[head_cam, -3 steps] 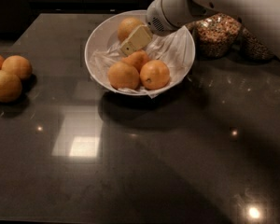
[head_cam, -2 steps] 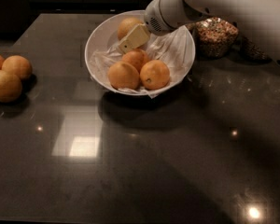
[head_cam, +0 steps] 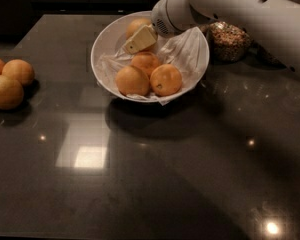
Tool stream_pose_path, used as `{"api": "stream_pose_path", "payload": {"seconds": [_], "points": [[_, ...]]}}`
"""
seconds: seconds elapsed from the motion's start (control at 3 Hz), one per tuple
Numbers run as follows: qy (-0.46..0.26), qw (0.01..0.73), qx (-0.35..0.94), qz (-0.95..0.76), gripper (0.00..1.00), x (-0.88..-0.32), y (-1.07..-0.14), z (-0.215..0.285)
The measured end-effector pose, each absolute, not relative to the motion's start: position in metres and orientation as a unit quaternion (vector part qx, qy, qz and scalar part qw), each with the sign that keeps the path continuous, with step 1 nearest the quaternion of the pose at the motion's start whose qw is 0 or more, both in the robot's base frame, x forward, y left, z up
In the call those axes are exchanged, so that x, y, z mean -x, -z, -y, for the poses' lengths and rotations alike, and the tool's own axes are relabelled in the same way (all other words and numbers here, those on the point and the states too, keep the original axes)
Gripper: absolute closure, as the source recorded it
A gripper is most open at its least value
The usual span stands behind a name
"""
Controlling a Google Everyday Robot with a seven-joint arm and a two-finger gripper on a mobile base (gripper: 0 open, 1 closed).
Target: Pick orange from white bowl
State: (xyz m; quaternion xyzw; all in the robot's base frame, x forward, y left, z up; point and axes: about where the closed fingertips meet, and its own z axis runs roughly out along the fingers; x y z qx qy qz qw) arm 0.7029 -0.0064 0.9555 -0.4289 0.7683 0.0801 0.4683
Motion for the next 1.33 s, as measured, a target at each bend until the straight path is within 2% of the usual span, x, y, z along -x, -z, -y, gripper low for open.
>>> {"api": "stream_pose_path", "payload": {"seconds": [0.33,1.33], "points": [[-0.075,0.469,0.430,-0.767,0.15,-0.705,-0.954,0.004],[-0.061,0.455,0.433,-0.776,0.10,-0.720,-0.932,0.005]]}}
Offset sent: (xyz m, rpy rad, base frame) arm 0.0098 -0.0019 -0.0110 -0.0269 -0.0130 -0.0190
